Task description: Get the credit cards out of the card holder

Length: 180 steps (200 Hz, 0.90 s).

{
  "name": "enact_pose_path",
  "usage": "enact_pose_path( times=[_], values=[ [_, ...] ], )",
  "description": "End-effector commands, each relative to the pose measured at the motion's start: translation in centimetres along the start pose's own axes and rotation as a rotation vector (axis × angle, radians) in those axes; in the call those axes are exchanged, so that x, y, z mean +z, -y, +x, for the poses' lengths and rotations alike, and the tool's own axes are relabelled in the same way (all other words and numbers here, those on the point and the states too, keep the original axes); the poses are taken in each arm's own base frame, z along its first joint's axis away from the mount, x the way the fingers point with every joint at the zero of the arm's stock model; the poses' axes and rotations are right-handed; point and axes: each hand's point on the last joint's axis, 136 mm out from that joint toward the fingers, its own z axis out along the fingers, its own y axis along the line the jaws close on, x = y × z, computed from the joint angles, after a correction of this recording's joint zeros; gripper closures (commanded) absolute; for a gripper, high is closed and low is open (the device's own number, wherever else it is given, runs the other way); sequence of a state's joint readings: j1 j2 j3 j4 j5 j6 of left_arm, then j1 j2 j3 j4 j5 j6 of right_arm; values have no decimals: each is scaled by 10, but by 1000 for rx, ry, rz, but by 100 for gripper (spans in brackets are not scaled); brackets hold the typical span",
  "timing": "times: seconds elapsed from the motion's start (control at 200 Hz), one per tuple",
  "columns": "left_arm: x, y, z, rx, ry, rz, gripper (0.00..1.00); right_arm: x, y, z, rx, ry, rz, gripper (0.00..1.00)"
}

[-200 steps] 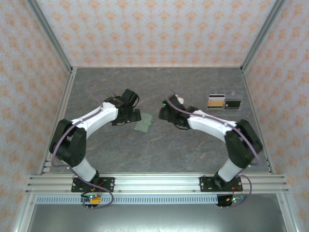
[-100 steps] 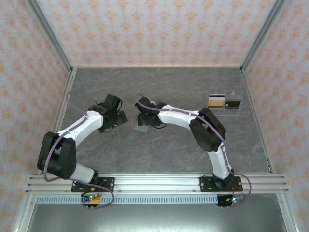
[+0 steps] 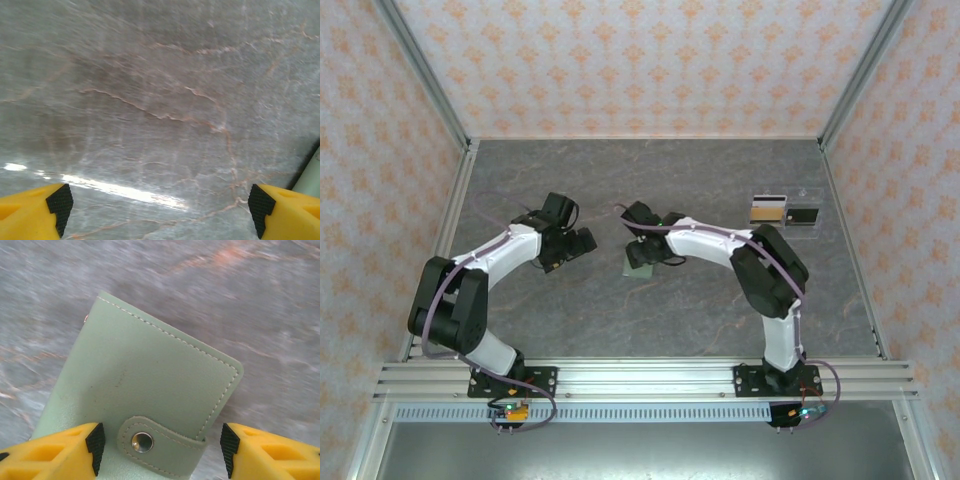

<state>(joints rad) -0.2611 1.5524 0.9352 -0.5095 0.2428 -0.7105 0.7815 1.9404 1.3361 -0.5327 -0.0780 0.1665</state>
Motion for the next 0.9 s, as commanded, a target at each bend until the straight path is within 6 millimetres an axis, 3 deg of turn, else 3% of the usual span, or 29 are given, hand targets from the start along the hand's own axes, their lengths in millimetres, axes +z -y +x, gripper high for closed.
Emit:
enact_pose_path(
  times=[0.0, 0.165, 0.48, 0.896],
  values=[
    [-2, 30, 0, -5, -31, 142, 8, -18, 11, 14, -36, -30, -21, 36],
    [2, 55, 11, 21, -94, 249, 21, -26, 15, 9, 99, 8, -29, 44],
    [15, 97, 31, 96, -188, 335, 41, -11, 22, 8, 329, 14, -55, 68],
    [33, 127, 51, 102, -268, 422, 54, -1, 31, 16, 374, -17, -51, 74]
  ],
)
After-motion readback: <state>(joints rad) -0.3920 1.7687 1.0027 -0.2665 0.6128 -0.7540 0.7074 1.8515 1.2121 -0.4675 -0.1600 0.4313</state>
